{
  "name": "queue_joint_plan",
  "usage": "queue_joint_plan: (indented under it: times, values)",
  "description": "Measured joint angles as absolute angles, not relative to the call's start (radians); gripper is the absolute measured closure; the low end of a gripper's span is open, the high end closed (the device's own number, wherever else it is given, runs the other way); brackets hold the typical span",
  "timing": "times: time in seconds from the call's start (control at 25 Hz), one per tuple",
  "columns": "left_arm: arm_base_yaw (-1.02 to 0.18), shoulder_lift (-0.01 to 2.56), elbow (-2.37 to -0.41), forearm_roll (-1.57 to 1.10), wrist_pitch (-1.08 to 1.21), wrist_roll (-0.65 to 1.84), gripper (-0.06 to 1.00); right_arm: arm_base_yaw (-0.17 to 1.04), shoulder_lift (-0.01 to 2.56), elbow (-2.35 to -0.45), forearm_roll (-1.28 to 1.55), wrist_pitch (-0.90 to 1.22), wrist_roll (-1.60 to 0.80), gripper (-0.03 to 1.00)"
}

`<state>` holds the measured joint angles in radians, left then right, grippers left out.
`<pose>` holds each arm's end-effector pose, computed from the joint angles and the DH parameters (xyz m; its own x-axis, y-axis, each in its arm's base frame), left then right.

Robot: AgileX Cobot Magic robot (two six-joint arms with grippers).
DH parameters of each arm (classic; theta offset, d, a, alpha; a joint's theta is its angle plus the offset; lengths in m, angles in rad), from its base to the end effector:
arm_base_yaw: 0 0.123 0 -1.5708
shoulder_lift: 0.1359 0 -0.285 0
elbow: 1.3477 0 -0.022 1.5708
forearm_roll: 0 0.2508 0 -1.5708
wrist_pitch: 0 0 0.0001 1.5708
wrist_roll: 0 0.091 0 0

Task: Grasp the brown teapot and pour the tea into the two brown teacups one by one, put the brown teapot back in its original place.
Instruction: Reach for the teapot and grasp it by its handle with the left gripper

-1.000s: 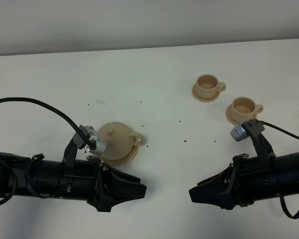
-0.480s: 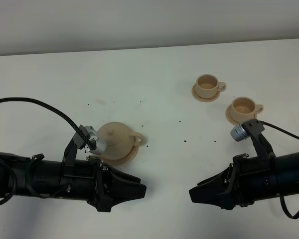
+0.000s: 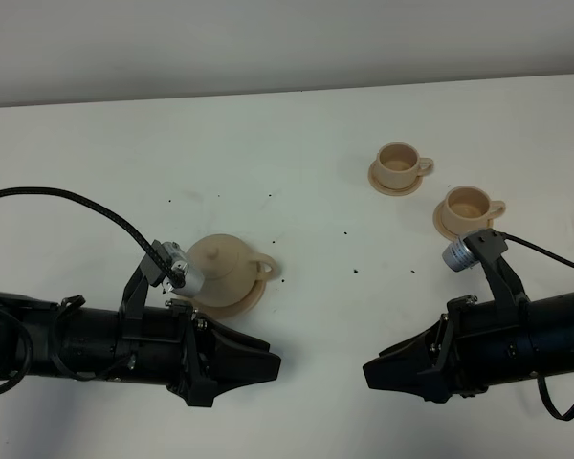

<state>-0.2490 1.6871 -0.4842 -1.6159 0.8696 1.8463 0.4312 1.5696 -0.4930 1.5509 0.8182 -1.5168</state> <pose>0.2055 -0.1240 0.1321 -0.7227 0.3199 -0.6127 0.6813 0.4793 -0.5533 0.1788 0.1554 0.1553 -0.7853 -0.3426 -0.5158 -0.6187 0.4677 0.6313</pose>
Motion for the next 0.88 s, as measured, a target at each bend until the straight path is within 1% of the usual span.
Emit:
queue_joint_plan:
  times: [0.28,0.52,0.64,0.88]
  values:
    - [-0.249,1.686,-0.484,-1.616,0.87,1.847,0.58,0.431,1.571,-0.532,1.511,0.818,-1.499,0.58]
    - [-0.249,1.636,-0.484,-1.617,0.869,1.831,0.58,0.431,1.564,-0.631,1.347,0.821,-1.338,0.58]
    - [-0.249,1.572,-0.483,-1.618,0.858,1.802,0.58,0.431,1.538,-0.659,1.28,0.817,-1.268,0.58]
    - [-0.249,1.368,-0.482,-1.6,0.785,1.714,0.58,0.431,1.441,-0.663,1.226,0.793,-1.205,0.58]
